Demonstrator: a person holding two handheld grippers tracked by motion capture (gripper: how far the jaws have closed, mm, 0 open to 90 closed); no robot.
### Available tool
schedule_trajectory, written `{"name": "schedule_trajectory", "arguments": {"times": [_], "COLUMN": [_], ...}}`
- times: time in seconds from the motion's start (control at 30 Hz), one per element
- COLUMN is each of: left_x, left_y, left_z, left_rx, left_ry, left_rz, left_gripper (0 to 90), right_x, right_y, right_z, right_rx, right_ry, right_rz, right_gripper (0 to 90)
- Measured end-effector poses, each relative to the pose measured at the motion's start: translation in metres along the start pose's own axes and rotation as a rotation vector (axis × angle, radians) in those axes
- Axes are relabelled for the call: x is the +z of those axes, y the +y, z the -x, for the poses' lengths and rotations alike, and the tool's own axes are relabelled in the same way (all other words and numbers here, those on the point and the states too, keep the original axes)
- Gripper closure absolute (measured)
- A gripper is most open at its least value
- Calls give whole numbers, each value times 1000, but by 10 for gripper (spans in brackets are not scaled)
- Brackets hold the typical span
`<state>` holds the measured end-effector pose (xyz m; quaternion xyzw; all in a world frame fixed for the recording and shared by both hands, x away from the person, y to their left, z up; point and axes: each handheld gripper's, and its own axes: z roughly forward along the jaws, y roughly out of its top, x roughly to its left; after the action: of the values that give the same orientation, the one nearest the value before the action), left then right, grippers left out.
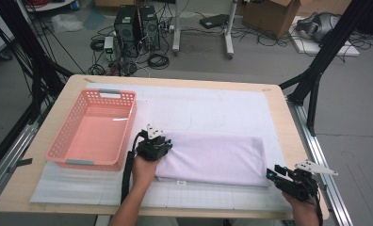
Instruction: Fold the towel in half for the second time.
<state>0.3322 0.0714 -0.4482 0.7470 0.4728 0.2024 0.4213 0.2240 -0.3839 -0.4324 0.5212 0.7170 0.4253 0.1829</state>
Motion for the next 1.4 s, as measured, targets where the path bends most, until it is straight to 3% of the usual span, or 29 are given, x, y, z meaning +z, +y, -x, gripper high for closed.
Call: {"name": "schedule_trajectory", "arguments": {"times": [0.1, 0.2, 0.3, 0.4, 0.5, 0.63, 0.7, 0.87, 0.97, 1.1, 1.4], "left_x": [-10, -21, -30, -37, -45, -57, -62, -76, -82, -89, -88], "left_y": [-5, -13, -22, -27, -30, -35, -38, -38, -38, -37, -38], "left_z": [2, 4, 4, 0, 0, 3, 3, 4, 7, 15, 13], "left_rx": [-10, 15, 20, -2, -10, -18, -29, -61, -64, -14, -8], "left_ry": [-11, -25, -22, -24, -47, -91, -119, -198, -230, -235, -216], "left_rz": [2, 9, -11, 13, 41, 86, 114, 183, 226, 262, 265], "left_gripper": [670, 643, 609, 582, 553, 500, 476, 360, 266, 174, 196], "right_x": [-1, 0, 6, 18, 27, 19, 12, -3, -9, -14, -17], "right_y": [1, 4, 6, 7, 4, 5, 6, 10, 11, 11, 12], "right_z": [1, 1, -4, -11, -11, -3, -2, 0, -2, -3, -3], "right_rx": [-14, -26, -74, -143, -213, -156, -142, -96, -106, -115, -123], "right_ry": [-9, -3, 15, 15, -64, -87, -70, -15, -5, -12, 3], "right_rz": [15, 20, 12, -36, -110, -108, -75, 40, 77, 125, 145], "right_gripper": [545, 585, 616, 653, 682, 663, 638, 458, 358, 287, 205]}}
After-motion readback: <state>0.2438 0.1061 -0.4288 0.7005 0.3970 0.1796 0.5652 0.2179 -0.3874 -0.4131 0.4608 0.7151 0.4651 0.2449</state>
